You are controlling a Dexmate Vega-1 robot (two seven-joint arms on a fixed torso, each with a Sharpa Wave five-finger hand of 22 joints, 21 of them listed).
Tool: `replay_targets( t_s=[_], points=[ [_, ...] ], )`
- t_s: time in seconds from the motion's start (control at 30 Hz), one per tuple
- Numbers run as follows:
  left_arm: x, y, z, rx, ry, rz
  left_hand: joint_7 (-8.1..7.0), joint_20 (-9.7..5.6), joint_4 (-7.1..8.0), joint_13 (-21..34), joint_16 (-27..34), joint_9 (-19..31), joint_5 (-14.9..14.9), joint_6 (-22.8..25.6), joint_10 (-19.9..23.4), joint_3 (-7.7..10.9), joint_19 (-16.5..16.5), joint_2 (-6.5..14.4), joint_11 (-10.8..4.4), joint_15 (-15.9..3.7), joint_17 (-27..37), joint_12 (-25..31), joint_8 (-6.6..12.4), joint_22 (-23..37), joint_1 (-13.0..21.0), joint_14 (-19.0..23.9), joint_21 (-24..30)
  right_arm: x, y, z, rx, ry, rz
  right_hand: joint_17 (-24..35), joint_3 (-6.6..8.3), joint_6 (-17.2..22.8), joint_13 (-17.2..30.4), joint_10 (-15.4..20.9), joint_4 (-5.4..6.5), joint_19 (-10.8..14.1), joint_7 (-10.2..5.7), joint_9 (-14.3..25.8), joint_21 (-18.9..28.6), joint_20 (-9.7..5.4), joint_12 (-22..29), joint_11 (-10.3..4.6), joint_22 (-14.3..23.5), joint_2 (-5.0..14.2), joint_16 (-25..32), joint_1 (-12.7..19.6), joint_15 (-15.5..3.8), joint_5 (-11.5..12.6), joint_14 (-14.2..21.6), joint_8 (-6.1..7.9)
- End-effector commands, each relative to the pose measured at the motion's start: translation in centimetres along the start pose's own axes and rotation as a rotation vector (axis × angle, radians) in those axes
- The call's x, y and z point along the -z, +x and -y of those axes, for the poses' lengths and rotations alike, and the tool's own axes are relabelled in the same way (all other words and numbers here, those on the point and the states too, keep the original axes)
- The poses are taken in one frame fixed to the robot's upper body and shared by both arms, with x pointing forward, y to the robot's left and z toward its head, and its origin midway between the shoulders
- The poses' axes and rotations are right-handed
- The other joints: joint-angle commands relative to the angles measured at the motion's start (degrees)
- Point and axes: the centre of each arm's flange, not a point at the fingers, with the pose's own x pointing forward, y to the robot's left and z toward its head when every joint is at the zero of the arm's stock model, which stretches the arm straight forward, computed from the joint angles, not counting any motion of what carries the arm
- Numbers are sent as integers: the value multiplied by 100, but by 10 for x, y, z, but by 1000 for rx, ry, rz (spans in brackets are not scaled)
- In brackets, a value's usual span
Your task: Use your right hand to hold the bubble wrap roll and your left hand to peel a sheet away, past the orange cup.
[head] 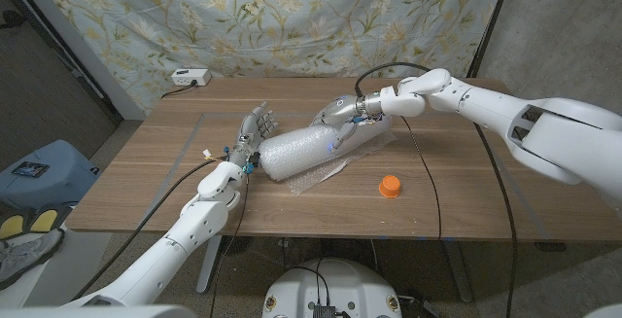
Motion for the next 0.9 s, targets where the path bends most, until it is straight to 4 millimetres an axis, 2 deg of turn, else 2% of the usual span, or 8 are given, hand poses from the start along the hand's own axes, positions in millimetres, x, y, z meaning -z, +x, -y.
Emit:
replay_targets(
  t_s=[0.03,0.13,0.27,0.37,0.5,0.6,0.9],
  points=[
    [3,-3,0,-10,-15,0,30,25,5,15,28,6,41,36,71,46,55,12,31,10,33,36,27,9,-12,53,26,9,5,-15,44,6,-16,47,103,476,103,259,9,207,-268,19,40,-72,189,-92,10,9,87,165,-179,58,285,93],
    [2,-3,0,-8,-17,-1,32,32,8,18,33,6,41,41,84,50,69,13,26,8,35,40,26,9,-17,81,29,12,5,-21,45,10,-30,60,133,614,134,367,5,293,-315,21,51,-94,262,-111,12,-7,104,209,-248,71,393,128],
    [1,-3,0,-12,-14,-8,39,41,11,23,36,7,42,51,121,58,86,15,35,5,37,53,25,10,-24,111,31,16,4,-28,52,24,-56,79,183,811,174,546,5,434,-358,10,68,-140,373,-213,14,-26,145,278,-354,89,600,165],
    [-1,-2,0,-10,-12,-8,44,33,14,27,41,7,42,60,146,63,104,14,26,10,39,62,25,11,-31,143,35,18,2,-30,52,23,-64,92,239,983,204,712,0,523,-452,-6,72,-183,464,-263,15,-24,171,353,-423,104,756,197],
    [-2,2,0,-1,-12,-8,41,36,17,31,44,8,43,63,167,68,110,15,23,14,41,69,22,11,-38,171,33,21,-2,-26,66,19,-68,102,287,1127,222,875,0,621,-515,-19,85,-233,543,-286,16,-14,195,413,-488,111,891,226],
    [-3,4,0,7,-13,-4,46,37,20,34,49,8,43,80,184,73,118,16,14,23,43,75,26,11,-44,198,34,22,-4,-23,76,20,-71,109,315,1243,232,973,2,674,-550,-30,86,-257,590,-363,17,-25,206,442,-552,110,983,249],
    [-2,6,1,14,-24,1,64,53,26,43,54,8,45,104,232,89,144,19,18,11,47,91,27,12,-57,257,35,24,-10,-17,91,11,-71,119,395,1483,189,1254,18,788,-645,-54,86,-337,673,-420,19,-3,230,512,-699,99,1201,287]
  ],
)
